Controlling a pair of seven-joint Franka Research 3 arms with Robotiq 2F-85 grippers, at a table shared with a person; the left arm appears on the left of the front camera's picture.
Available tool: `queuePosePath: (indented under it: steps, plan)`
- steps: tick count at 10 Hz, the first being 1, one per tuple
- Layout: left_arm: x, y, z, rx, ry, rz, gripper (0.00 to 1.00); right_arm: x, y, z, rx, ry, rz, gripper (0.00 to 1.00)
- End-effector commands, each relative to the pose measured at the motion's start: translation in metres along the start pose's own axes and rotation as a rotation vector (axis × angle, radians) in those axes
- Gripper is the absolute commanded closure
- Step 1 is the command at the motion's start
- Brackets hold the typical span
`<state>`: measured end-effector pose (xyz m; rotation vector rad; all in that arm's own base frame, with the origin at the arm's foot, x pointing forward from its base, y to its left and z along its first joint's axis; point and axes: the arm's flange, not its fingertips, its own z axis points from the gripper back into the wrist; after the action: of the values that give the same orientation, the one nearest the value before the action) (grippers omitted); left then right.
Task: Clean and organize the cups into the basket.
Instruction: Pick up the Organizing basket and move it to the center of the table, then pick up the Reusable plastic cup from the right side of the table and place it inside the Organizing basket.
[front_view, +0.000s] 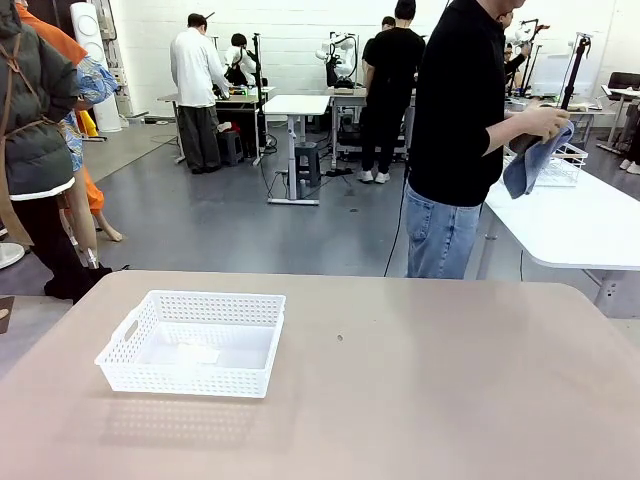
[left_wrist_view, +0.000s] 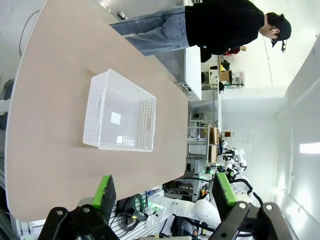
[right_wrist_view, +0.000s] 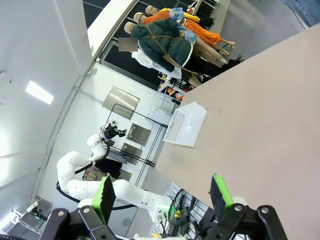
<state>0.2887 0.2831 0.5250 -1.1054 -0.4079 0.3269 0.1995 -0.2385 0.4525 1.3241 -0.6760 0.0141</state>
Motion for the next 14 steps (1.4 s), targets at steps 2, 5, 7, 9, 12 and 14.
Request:
queuePosePath:
  steps: [2,5,7,9,12,14]
  plan:
    - [-0.0004,0.0009,0.0022,-0.011,0.004,-0.007,0.00,0.0002,-0.0009,0.0003,0.020,-0.014,0.006,0.00]
    - [-0.0004,0.0009,0.0022,-0.011,0.004,-0.007,0.00,0.0002,-0.0009,0.0003,0.020,-0.014,0.006,0.00]
    - [-0.0004,0.0009,0.0022,-0.011,0.004,-0.007,0.00,0.0002,-0.0009,0.0003,0.020,-0.014,0.006,0.00]
    - [-0.0004,0.0009,0.0022,-0.011,0.004,-0.007,0.00,0.0002,-0.0009,0.0003,0.020,-0.014,0.006,0.00]
    - [-0.0004,0.0009,0.0022,-0.011,0.004,-0.007,0.00,0.0002,-0.0009,0.0003,0.020,-0.014,0.006,0.00]
    - [-0.0004,0.0009,0.0022,-0.011,0.004,-0.007,0.00,-0.0002,-0.0009,-0.0002,0.002,0.001,-0.003,0.00]
